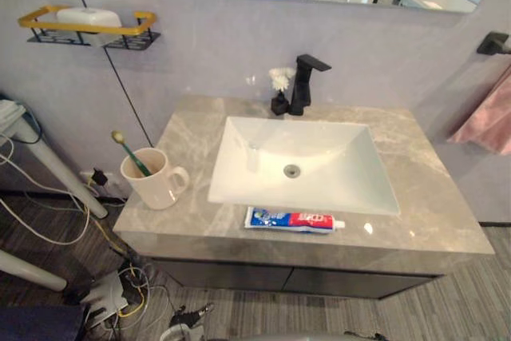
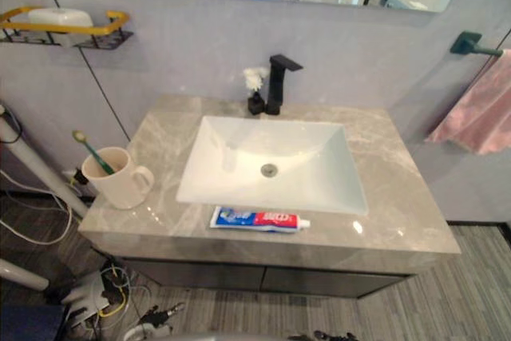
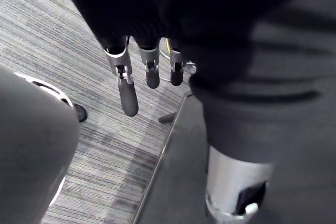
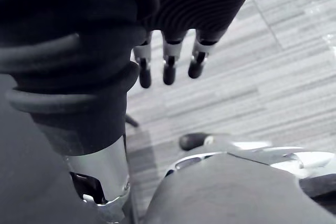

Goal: Organize washtable

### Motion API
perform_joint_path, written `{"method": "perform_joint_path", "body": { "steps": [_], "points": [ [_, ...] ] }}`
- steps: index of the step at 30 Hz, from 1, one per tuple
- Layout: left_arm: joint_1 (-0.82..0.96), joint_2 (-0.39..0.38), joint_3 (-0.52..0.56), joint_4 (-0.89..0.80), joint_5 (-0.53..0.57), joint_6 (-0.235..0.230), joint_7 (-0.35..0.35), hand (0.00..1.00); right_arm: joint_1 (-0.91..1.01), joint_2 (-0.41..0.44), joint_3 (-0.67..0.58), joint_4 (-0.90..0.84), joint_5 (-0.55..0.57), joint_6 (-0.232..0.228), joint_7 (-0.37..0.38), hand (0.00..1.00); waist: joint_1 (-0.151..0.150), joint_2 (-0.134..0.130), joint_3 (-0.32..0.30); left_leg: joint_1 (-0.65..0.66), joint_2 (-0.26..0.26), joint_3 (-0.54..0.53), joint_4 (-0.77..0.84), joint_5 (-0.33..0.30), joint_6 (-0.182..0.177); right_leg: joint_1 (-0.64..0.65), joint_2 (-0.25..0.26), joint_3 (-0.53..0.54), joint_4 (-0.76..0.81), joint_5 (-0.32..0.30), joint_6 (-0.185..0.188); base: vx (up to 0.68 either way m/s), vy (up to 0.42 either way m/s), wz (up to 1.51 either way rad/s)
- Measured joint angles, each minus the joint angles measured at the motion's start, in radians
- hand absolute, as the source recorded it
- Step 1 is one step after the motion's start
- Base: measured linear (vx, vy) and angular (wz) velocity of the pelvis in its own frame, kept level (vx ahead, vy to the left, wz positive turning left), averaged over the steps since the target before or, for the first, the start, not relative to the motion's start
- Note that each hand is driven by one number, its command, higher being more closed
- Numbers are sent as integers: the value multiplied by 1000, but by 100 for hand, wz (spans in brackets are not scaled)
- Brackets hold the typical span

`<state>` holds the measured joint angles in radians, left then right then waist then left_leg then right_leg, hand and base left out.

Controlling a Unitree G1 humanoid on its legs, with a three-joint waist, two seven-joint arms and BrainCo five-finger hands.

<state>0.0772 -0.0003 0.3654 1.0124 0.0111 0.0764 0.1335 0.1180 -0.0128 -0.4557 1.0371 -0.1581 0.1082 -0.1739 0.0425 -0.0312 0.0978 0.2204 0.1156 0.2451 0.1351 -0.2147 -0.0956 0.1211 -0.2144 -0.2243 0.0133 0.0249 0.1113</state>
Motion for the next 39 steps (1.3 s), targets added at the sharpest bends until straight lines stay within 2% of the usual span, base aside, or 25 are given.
{"method": "perform_joint_path", "body": {
  "steps": [1,2,8,15,20,27,36,39],
  "points": [
    [0,0,0,0,0,0,0,0,0,-1,0,1,0,0,0,0,0,1,0,-2,-1,-2,-3,0,0,-3,1,3,-4,4,-1,-34,-13,-4],
    [78,37,-1,56,0,6,1,0,10,-28,5,19,0,3,1,0,0,30,-29,1,-12,-56,-18,1,2,18,3,-7,-45,26,5,0,0,0],
    [78,37,-1,56,0,5,1,0,10,-28,4,20,3,3,1,0,-1,25,-26,0,-12,-55,-19,1,2,14,3,-6,-45,25,5,0,0,0],
    [78,40,-18,58,0,3,1,0,26,-27,-4,23,130,-4,1,0,-1,26,-32,-16,-12,-47,-30,1,2,-6,5,2,-52,28,9,5,-4,-2],
    [74,58,-75,67,1,-1,1,0,23,-27,-26,40,230,-21,0,0,-2,25,-33,-19,-13,-47,-38,1,2,-8,7,3,-65,33,10,18,-14,-2],
    [69,74,-97,78,1,-7,3,0,-3,-33,-72,41,271,-28,-23,0,-2,16,-38,-16,-13,-47,-44,1,2,-7,8,2,-68,34,9,-9,-18,0],
    [78,79,-84,78,1,-8,22,0,-13,-58,-185,28,293,-42,-50,0,-2,15,-36,-11,-13,-42,-48,1,2,-7,8,5,-67,35,8,-26,-30,-1],
    [80,68,-47,77,1,-7,23,0,-11,-61,-251,-34,313,-43,-76,0,-2,14,-33,-5,-13,-34,-51,0,1,-7,8,11,-65,34,8,-18,-25,-6]
  ]
}}
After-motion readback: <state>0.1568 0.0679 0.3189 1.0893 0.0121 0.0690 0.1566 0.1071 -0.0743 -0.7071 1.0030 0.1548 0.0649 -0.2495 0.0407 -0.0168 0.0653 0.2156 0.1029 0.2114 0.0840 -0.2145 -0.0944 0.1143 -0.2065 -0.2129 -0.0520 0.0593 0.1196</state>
